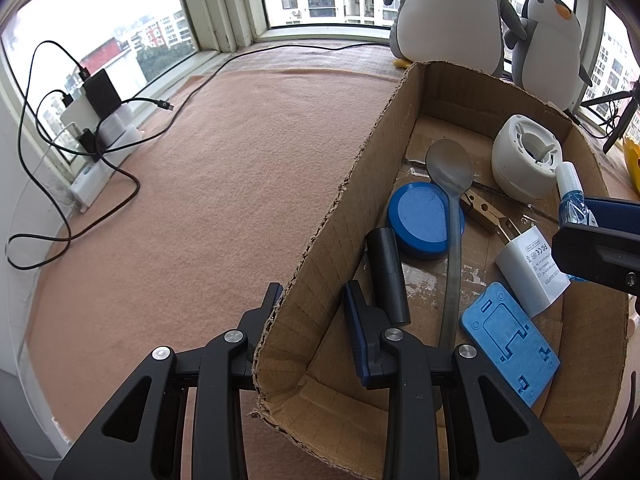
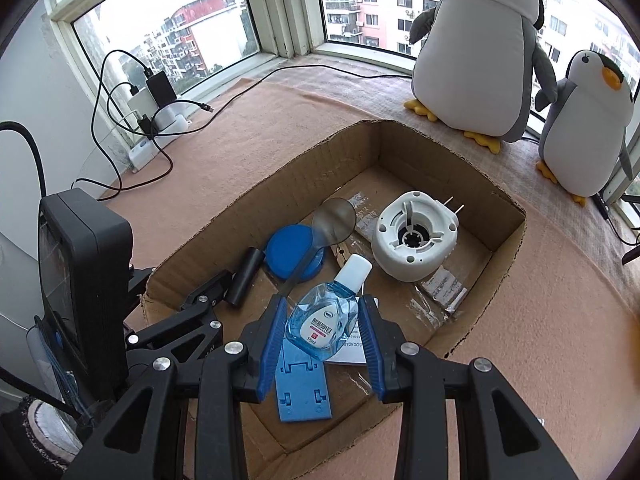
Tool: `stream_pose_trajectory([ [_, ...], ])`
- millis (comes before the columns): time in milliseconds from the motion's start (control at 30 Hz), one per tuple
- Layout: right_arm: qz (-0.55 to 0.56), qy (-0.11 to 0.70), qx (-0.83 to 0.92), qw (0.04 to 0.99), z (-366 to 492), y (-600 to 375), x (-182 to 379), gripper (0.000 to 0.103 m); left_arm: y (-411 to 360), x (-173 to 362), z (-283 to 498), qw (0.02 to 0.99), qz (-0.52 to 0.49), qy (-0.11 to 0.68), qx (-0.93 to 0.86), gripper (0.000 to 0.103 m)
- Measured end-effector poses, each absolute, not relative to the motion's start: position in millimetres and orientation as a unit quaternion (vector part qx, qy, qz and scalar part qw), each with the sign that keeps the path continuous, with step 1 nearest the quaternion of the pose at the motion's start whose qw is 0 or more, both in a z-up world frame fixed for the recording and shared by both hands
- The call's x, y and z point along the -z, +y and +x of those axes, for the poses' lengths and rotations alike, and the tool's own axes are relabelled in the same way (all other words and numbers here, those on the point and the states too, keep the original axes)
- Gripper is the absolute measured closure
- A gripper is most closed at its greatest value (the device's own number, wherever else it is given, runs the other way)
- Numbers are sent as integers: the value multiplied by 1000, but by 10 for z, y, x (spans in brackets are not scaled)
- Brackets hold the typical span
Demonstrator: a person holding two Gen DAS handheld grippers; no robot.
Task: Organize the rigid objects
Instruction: 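Carry the eye-drop bottle into the box and release it, then move the right gripper to the pink COGI bottle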
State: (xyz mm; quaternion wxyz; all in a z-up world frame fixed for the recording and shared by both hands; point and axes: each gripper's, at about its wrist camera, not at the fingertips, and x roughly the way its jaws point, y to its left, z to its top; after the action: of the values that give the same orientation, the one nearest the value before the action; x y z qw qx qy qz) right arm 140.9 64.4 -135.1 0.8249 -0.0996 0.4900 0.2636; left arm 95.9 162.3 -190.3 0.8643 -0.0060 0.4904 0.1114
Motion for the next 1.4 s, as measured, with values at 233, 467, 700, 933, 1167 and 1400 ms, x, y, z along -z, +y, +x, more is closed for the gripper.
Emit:
stream_pose_trajectory([
  [233, -100, 493, -255, 825, 1438, 612, 1382, 69, 1623, 1903, 958, 864, -6, 490, -111, 75],
  [467, -101, 492, -254, 826, 1422, 590, 1361, 65, 1623, 1907, 955, 865, -6, 490, -112, 75],
  [700, -94, 490, -251, 830, 1388, 512, 1290, 65, 1625, 1907, 954, 865, -6, 490, -111, 75],
  [933, -79, 473, -237, 845, 1238, 284, 972, 65, 1606, 1908, 958, 865, 0, 490, -111, 75],
  [1167, -65, 453, -200, 866, 982, -75, 516, 61, 1574, 1905, 976, 868, 20, 485, -104, 75],
  [1400, -51, 428, -160, 888, 626, -402, 80, 61, 1586, 1898, 996, 867, 30, 488, -95, 75],
])
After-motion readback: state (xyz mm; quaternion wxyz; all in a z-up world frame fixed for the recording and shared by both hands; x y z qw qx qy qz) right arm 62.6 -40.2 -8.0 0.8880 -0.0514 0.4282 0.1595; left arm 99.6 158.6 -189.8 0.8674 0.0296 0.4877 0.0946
